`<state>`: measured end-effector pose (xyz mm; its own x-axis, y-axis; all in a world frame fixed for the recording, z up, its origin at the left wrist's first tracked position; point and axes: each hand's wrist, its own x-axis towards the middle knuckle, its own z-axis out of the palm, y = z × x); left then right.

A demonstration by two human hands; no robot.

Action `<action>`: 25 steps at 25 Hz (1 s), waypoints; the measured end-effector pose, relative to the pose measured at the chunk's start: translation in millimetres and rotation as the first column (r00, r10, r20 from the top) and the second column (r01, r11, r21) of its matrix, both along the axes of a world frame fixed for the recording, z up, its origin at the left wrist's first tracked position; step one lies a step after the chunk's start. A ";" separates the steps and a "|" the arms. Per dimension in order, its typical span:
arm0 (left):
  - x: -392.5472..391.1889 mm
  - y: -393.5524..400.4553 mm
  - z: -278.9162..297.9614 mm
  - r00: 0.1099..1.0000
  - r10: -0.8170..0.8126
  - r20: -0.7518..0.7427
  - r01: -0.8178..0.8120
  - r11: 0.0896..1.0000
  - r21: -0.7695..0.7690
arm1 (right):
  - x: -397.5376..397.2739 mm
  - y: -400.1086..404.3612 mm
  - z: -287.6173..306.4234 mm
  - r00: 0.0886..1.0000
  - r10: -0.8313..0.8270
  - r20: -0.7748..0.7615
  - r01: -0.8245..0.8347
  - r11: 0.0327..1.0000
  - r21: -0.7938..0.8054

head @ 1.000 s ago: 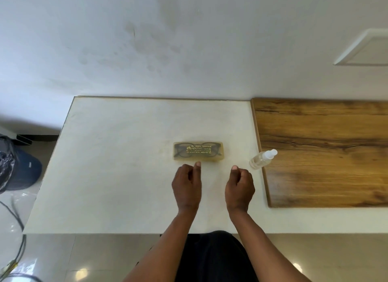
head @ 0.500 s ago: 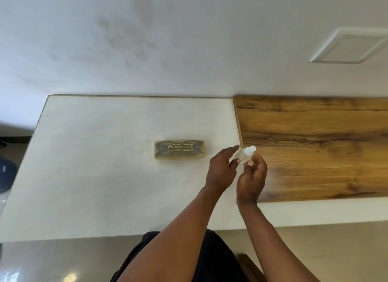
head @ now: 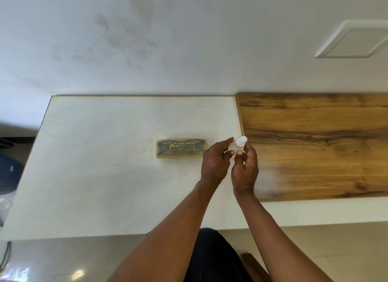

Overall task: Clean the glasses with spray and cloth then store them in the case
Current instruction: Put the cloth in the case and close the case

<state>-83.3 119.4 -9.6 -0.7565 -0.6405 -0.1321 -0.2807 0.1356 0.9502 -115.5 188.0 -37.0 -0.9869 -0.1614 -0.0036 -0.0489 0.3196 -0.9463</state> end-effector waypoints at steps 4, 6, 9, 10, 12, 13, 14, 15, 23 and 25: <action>6.9 -17.5 0.7 0.998 0.052 0.018 -0.052 0.998 -0.025 | 3.9 -20.1 6.1 0.998 0.056 -0.013 -0.056 0.998 -0.017; 9.6 -23.5 0.9 0.996 0.083 0.024 -0.083 0.997 -0.003 | 4.8 -26.7 6.6 0.996 0.083 -0.028 -0.084 0.996 -0.019; 12.9 -29.6 0.1 0.993 0.116 0.032 -0.117 0.993 0.024 | 5.4 -33.3 6.9 0.992 0.127 -0.014 -0.127 0.992 0.007; 13.9 -31.0 0.3 0.991 0.127 0.034 -0.128 0.991 0.031 | 6.0 -35.0 7.7 0.991 0.137 -0.013 -0.137 0.991 0.015; 15.4 -32.9 -0.4 0.990 0.136 0.041 -0.138 0.990 0.039 | 7.0 -36.8 8.0 0.989 0.148 -0.007 -0.148 0.989 0.023; 16.2 -33.2 -1.0 0.990 0.133 0.047 -0.135 0.990 0.037 | 7.6 -37.0 8.2 0.988 0.152 -0.002 -0.152 0.988 0.023; 16.9 -33.2 -1.0 0.990 0.129 0.056 -0.131 0.991 0.036 | 8.1 -36.9 7.7 0.988 0.156 0.003 -0.156 0.987 0.025; 17.7 -33.2 -0.9 0.990 0.127 0.065 -0.130 0.991 0.040 | 8.5 -36.6 6.9 0.987 0.160 0.007 -0.160 0.987 0.026; 21.5 -33.2 -2.6 0.990 0.122 0.076 -0.124 0.992 0.026 | 10.2 -35.3 5.5 0.985 0.169 0.028 -0.170 0.984 0.047; 22.1 -32.3 -1.6 0.990 0.118 0.081 -0.120 0.993 0.019 | 10.9 -35.0 7.0 0.984 0.172 0.039 -0.174 0.983 0.054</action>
<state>-61.1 87.1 -11.3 -0.6613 -0.7215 -0.2052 -0.3681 0.0738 0.9268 -104.6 153.0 -30.0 -0.9431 -0.3287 -0.0505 -0.0765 0.3621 -0.9290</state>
